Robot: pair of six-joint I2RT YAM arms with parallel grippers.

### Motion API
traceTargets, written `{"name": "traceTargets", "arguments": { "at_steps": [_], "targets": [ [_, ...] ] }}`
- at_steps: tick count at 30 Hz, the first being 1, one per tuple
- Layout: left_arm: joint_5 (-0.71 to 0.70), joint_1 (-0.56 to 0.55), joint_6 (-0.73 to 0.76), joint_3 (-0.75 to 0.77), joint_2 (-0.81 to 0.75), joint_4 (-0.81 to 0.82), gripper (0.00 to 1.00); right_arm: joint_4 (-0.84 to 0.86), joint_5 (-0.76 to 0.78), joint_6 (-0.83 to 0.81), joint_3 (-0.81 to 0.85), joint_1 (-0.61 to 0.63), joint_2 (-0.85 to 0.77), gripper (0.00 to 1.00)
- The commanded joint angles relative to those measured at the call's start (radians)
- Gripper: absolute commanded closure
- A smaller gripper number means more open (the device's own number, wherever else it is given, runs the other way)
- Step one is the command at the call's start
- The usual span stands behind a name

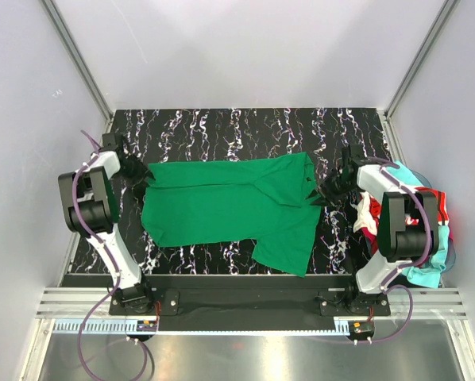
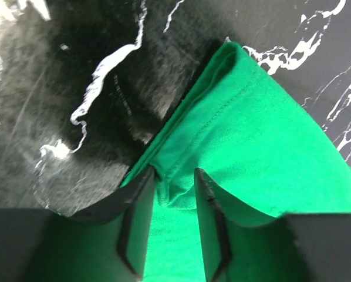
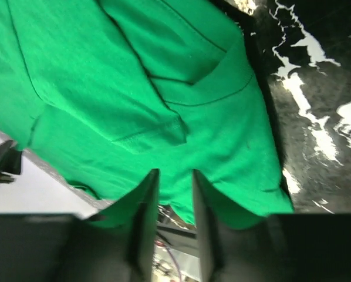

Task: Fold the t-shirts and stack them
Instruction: Fold the tshirt

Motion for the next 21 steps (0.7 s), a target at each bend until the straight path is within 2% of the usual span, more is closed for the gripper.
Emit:
{"name": "traceTargets", "arguments": {
  "at_steps": [1, 6, 10, 17, 21],
  "targets": [
    [-0.082, 0.0, -0.012, 0.018, -0.071, -0.052, 0.57, -0.022, 0.063, -0.102, 0.13, -0.007, 0.005, 0.61],
    [-0.137, -0.007, -0.057, 0.046, -0.134, -0.043, 0.54, -0.076, 0.106, -0.2, 0.447, -0.005, 0.182, 0.54],
    [-0.123, -0.028, -0.048, 0.118, -0.085, -0.059, 0.61, -0.07, 0.072, -0.219, 0.624, -0.005, 0.333, 0.47],
    [0.075, -0.072, -0.057, 0.092, -0.023, 0.098, 0.68, -0.077, 0.058, -0.228, 0.775, -0.007, 0.473, 0.48],
    [0.062, -0.088, -0.066, 0.1, 0.022, 0.101, 0.74, -0.032, 0.006, -0.236, 0.805, -0.005, 0.525, 0.49]
  ]
}}
